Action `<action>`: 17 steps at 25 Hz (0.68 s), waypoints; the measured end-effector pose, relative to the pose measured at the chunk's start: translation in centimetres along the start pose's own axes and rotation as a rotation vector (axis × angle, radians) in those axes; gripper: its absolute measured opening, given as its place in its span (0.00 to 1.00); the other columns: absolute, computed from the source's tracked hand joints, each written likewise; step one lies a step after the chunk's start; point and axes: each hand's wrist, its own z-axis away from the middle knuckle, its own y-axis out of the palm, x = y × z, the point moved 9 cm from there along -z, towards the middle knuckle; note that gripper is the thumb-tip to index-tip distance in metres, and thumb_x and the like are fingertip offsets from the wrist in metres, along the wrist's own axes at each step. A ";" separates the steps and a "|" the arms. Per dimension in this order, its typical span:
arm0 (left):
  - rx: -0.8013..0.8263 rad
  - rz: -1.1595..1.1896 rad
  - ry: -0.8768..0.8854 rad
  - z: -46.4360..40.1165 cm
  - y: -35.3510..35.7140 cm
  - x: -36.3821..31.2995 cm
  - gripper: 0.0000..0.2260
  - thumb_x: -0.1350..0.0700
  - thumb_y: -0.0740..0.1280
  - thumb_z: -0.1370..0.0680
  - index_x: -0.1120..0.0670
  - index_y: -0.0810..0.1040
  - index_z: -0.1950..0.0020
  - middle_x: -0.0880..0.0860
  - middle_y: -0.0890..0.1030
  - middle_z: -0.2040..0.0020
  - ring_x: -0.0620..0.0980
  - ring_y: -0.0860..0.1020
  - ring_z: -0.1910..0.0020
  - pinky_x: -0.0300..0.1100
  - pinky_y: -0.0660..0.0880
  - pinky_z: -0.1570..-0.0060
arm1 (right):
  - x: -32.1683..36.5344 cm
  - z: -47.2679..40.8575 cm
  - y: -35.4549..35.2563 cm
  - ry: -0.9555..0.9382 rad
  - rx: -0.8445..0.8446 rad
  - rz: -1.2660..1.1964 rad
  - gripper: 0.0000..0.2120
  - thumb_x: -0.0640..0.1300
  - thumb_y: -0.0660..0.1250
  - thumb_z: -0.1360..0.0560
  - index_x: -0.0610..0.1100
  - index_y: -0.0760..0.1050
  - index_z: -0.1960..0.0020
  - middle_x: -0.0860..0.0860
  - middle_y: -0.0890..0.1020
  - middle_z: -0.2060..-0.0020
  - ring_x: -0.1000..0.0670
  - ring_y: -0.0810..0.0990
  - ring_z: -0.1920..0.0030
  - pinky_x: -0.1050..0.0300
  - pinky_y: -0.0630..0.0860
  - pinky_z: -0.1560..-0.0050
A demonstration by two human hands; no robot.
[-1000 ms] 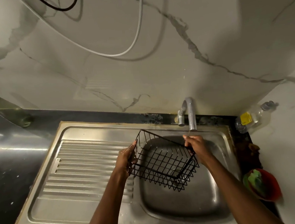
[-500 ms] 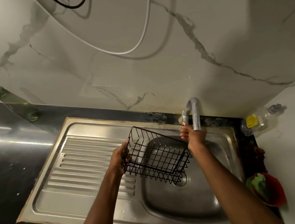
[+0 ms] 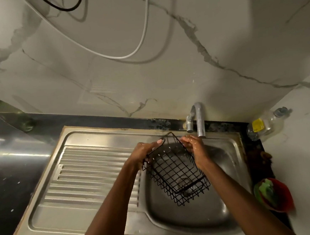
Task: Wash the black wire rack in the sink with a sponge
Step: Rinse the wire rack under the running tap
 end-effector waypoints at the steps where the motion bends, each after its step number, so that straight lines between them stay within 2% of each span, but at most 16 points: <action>1: 0.063 -0.056 0.027 -0.6 1.9 -1.3 0.22 0.35 0.75 0.30 0.54 0.87 0.60 0.52 0.84 0.63 0.47 0.81 0.64 0.43 0.77 0.58 | 0.4 0.3 -0.2 -0.006 0.012 -0.026 0.06 0.42 0.67 0.21 0.42 0.82 0.53 0.48 0.85 0.61 0.53 0.82 0.63 0.59 0.77 0.60; 2: 0.113 -0.099 0.043 -1.4 3.7 -2.4 0.21 0.35 0.76 0.30 0.54 0.88 0.57 0.51 0.87 0.58 0.48 0.84 0.57 0.46 0.80 0.52 | 0.8 0.4 -0.6 -0.011 0.009 -0.032 0.09 0.45 0.67 0.20 0.42 0.82 0.53 0.48 0.85 0.63 0.53 0.82 0.67 0.59 0.77 0.64; 4: 0.152 -0.172 0.025 -2.8 6.1 -3.8 0.27 0.31 0.76 0.32 0.52 0.88 0.48 0.51 0.88 0.50 0.52 0.85 0.46 0.54 0.81 0.43 | 1.6 0.1 -2.3 -0.044 -0.036 0.061 0.11 0.46 0.66 0.19 0.40 0.81 0.55 0.47 0.82 0.68 0.53 0.78 0.73 0.60 0.72 0.72; 6: 0.146 -0.222 -0.012 -3.7 7.9 -4.5 0.32 0.27 0.74 0.34 0.53 0.88 0.48 0.53 0.88 0.49 0.54 0.84 0.46 0.54 0.80 0.41 | 2.7 0.3 -4.5 -0.109 -0.123 0.153 0.11 0.41 0.67 0.20 0.42 0.80 0.60 0.49 0.79 0.72 0.57 0.76 0.76 0.60 0.70 0.73; 8: 0.125 -0.215 -0.011 -4.3 9.7 -5.4 0.29 0.31 0.75 0.32 0.56 0.87 0.50 0.55 0.87 0.52 0.53 0.85 0.50 0.50 0.81 0.44 | 3.6 0.6 -6.6 -0.147 -0.200 0.170 0.11 0.40 0.69 0.22 0.44 0.80 0.62 0.51 0.81 0.71 0.58 0.78 0.74 0.62 0.73 0.71; 9: 0.127 -0.167 -0.018 -4.7 10.7 -5.5 0.25 0.36 0.74 0.28 0.58 0.86 0.49 0.56 0.87 0.53 0.52 0.85 0.53 0.49 0.82 0.46 | 3.4 0.7 -7.5 -0.141 -0.198 0.120 0.11 0.41 0.69 0.21 0.45 0.80 0.63 0.52 0.81 0.71 0.58 0.79 0.73 0.64 0.75 0.70; 11: 0.133 -0.014 -0.096 -4.7 12.7 -5.2 0.17 0.46 0.70 0.19 0.60 0.82 0.45 0.55 0.84 0.56 0.49 0.83 0.61 0.43 0.82 0.56 | 2.4 1.1 -9.9 -0.109 -0.219 -0.096 0.14 0.41 0.69 0.22 0.45 0.78 0.66 0.52 0.80 0.75 0.58 0.78 0.75 0.64 0.74 0.72; 13: 0.128 0.107 -0.173 -4.5 14.7 -5.0 0.15 0.51 0.64 0.15 0.62 0.78 0.39 0.55 0.82 0.56 0.46 0.80 0.63 0.37 0.79 0.63 | 0.1 1.7 -13.0 -0.029 -0.331 -0.313 0.16 0.43 0.72 0.25 0.47 0.76 0.70 0.51 0.77 0.75 0.53 0.75 0.77 0.63 0.72 0.76; 15: 0.134 0.109 -0.151 -4.5 16.6 -5.4 0.15 0.51 0.63 0.15 0.60 0.75 0.34 0.57 0.82 0.48 0.46 0.79 0.57 0.35 0.77 0.60 | -2.7 2.4 -15.1 0.039 -0.446 -0.436 0.16 0.46 0.73 0.26 0.49 0.73 0.71 0.53 0.72 0.77 0.54 0.68 0.81 0.66 0.64 0.79; 17: 0.161 0.027 -0.101 -4.3 18.1 -6.4 0.20 0.45 0.66 0.17 0.57 0.73 0.32 0.58 0.80 0.39 0.48 0.78 0.49 0.38 0.75 0.50 | -4.6 3.1 -16.1 0.062 -0.535 -0.497 0.13 0.48 0.71 0.26 0.50 0.72 0.68 0.55 0.66 0.79 0.56 0.61 0.83 0.66 0.56 0.81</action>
